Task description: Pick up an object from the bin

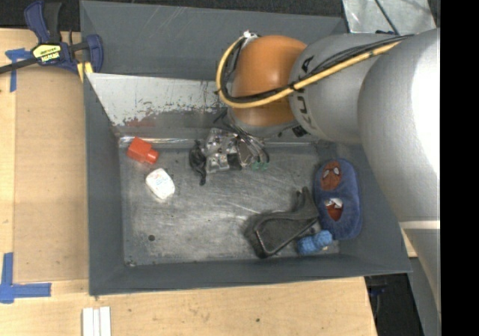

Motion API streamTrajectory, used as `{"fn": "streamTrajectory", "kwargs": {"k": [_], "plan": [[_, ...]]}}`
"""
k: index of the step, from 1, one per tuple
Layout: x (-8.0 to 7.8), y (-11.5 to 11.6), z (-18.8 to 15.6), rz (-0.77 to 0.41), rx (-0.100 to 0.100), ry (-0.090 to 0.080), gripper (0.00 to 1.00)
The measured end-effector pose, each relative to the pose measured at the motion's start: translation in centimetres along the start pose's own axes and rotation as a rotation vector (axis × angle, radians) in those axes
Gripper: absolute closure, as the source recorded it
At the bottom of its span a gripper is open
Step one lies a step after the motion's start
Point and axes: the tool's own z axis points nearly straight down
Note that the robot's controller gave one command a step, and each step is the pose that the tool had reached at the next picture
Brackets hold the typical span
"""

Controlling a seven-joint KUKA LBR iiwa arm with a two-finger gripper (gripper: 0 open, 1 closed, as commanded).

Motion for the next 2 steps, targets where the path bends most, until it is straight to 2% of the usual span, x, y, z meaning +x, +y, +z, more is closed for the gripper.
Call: {"fn": "streamTrajectory", "kwargs": {"k": [1, 2], "plan": [[0.3, 0.9, -8.4, -0.005, 0.001, 0.018, 1.00], [-0.3, 0.9, -13.8, 0.005, 0.001, 0.019, 1.00]]}}
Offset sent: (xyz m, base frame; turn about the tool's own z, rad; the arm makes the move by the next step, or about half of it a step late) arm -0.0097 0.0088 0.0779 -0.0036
